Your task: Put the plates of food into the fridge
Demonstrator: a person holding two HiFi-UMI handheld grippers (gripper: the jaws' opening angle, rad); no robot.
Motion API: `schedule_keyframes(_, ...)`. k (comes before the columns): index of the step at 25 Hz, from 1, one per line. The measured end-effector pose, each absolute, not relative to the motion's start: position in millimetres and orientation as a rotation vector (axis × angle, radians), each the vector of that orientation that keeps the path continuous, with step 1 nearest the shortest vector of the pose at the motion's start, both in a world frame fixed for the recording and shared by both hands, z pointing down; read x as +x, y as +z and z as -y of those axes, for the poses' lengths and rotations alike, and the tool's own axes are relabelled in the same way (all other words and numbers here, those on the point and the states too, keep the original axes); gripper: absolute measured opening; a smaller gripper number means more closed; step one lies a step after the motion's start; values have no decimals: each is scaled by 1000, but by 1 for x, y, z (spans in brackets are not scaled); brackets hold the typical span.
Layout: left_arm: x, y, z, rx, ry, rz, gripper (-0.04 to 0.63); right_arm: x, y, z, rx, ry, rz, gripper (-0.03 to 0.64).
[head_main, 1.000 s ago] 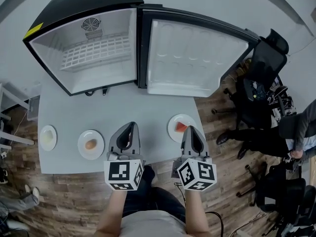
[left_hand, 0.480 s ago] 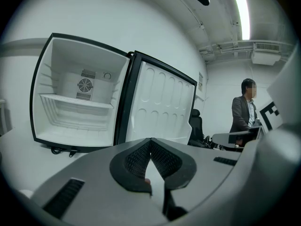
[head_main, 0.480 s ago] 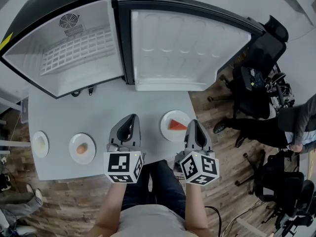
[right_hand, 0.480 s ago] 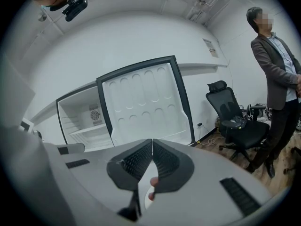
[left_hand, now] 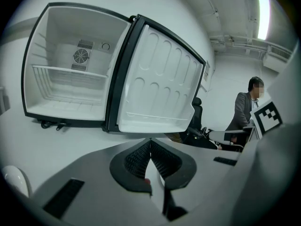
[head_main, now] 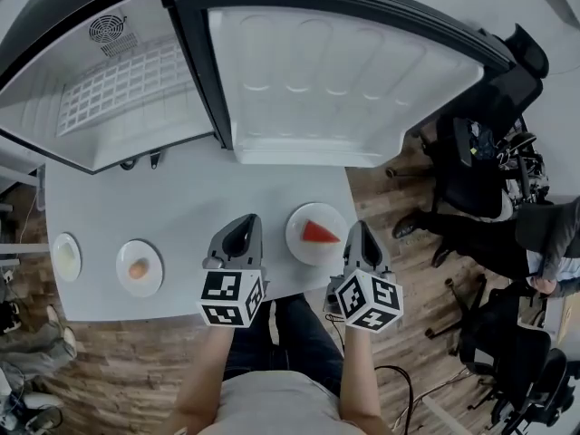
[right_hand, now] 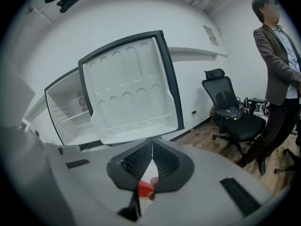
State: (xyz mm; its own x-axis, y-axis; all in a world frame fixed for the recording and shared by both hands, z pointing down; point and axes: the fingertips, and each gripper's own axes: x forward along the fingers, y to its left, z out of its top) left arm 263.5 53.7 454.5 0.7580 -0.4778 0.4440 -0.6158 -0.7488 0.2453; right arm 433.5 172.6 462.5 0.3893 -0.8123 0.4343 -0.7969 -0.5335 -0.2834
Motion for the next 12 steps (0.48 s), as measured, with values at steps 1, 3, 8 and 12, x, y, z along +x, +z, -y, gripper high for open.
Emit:
schedule_keyframes(1, 266, 462, -57, 2565, 518, 820, 6, 435, 474, -175, -2584, -893, -1521, 15)
schedule_keyframes(3, 270, 481, -63, 2529, 565, 785, 6, 434, 500, -180, -2536, -1032, -1564, 15)
schedule_keyframes(8, 276, 530, -78, 2381, 714, 715, 8, 433, 552, -198, -2523, -1275, -1571, 15)
schedule_keyframes(12, 281, 559, -91, 2257, 794, 654, 8, 432, 576, -207, -2512, -1419, -1555, 15)
